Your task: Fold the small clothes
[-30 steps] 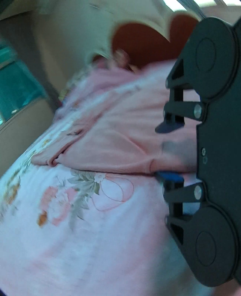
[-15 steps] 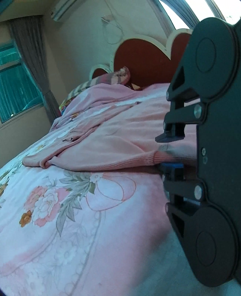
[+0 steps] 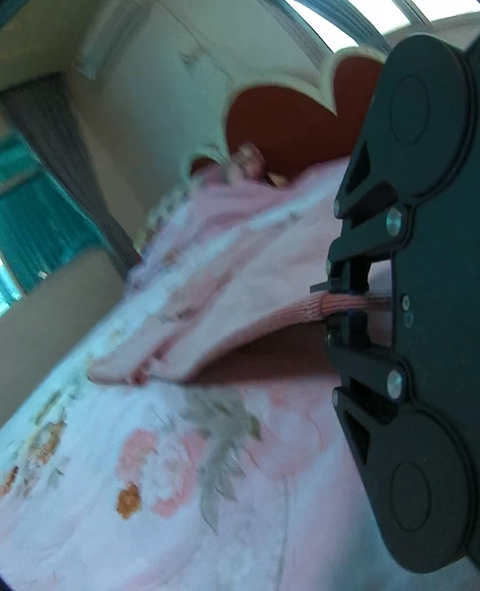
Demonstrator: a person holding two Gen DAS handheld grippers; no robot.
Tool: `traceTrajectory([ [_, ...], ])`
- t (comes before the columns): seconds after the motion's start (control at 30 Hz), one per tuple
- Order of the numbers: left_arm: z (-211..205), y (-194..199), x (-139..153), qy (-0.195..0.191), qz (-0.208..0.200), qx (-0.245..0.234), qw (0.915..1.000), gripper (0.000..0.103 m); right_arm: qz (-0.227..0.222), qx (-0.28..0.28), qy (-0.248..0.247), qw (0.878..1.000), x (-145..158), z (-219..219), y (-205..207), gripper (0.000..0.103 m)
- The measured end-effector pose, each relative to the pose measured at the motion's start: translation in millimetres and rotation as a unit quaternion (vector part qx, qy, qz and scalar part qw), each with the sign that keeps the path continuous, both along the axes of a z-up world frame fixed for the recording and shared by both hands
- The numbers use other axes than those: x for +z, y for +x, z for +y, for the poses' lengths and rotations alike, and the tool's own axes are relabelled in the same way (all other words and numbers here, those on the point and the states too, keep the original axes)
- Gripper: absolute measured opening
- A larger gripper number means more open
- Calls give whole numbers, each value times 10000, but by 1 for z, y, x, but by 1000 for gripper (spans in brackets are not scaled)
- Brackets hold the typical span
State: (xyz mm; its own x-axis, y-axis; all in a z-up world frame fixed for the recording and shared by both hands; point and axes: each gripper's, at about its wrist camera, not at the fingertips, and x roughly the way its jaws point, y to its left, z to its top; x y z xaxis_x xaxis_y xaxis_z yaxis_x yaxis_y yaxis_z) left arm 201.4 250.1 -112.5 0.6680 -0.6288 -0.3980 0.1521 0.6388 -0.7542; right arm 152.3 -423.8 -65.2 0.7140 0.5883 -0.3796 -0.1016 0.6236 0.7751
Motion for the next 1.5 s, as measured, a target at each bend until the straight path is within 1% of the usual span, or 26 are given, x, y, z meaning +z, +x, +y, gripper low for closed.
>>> traceTrajectory([
  [0.03,-2,4,-11,137,269,-77,9995,3,369,28,-153,9992,-12,2,6,14],
  [0.07,-4,5,-19,179,388,-106,9990,3,629,25,-127,9979,-24,3,10,13],
  [0.1,-4,4,-20,128,329,-112,9993,3,612,-9,43,9981,-27,0,9,14],
  [0.13,-2,4,-20,62,358,-120,9993,7,613,-20,105,9981,-26,-1,9,14],
  [0.23,4,4,-22,-225,429,-95,9988,9,595,-6,173,9981,-25,0,8,15],
  [0.27,4,6,-23,-181,438,-113,9988,8,576,39,159,9982,-26,0,8,15],
  [0.33,-3,9,-20,123,450,-141,9988,7,564,125,80,9983,-25,1,13,15],
  [0.37,-7,10,-17,212,406,-170,9988,3,553,179,-15,9983,-21,1,16,15],
  [0.43,-11,11,-12,133,325,-179,9992,3,424,284,-137,9986,-12,6,21,15],
  [0.53,-7,15,3,-80,37,-82,9999,3,-22,440,-141,9989,10,8,25,15],
  [0.67,-6,39,36,-189,-417,-39,9989,3,-554,487,-308,9968,49,14,49,15],
  [0.77,-5,75,54,-310,-615,102,9976,3,-799,443,-269,9955,73,21,93,15],
  [0.83,-3,105,62,-438,-720,229,9962,3,-886,425,-168,9950,83,23,133,15],
  [0.93,-2,159,67,-510,-783,341,9950,3,-994,394,-55,9943,90,25,198,15],
  [1.03,-6,217,66,-423,-778,415,9952,3,-923,343,91,9951,84,26,269,15],
  [1.1,-6,257,60,-403,-738,491,9952,3,-742,247,268,9966,69,26,316,15],
  [1.17,-9,292,50,-297,-613,608,9958,3,-420,58,450,9981,47,21,358,15],
  [1.23,-14,326,32,-49,-329,686,9971,6,-1,-265,620,9977,16,17,396,15],
  [1.27,-19,342,22,173,-52,704,9974,10,235,-364,516,9977,0,17,414,15],
  [1.3,-25,354,13,605,289,741,9950,10,568,-451,398,9966,-14,15,428,17],
  [1.33,-28,356,11,769,342,733,9938,12,828,-499,444,9943,-25,9,436,17],
  [1.37,-29,352,14,751,266,686,9945,18,746,-437,585,9945,-28,4,436,17],
  [1.4,-28,342,23,803,70,651,9946,39,537,-426,461,9966,-21,-1,429,20],
  [1.43,-25,327,34,980,-215,724,9923,60,334,-488,222,9980,-13,-6,420,39],
  [1.47,-20,312,43,1138,-499,825,9888,64,147,-565,77,9983,-6,-14,409,55],
  [1.5,-16,301,50,1315,-705,851,9851,64,0,-744,11,9972,-1,-25,397,75],
])
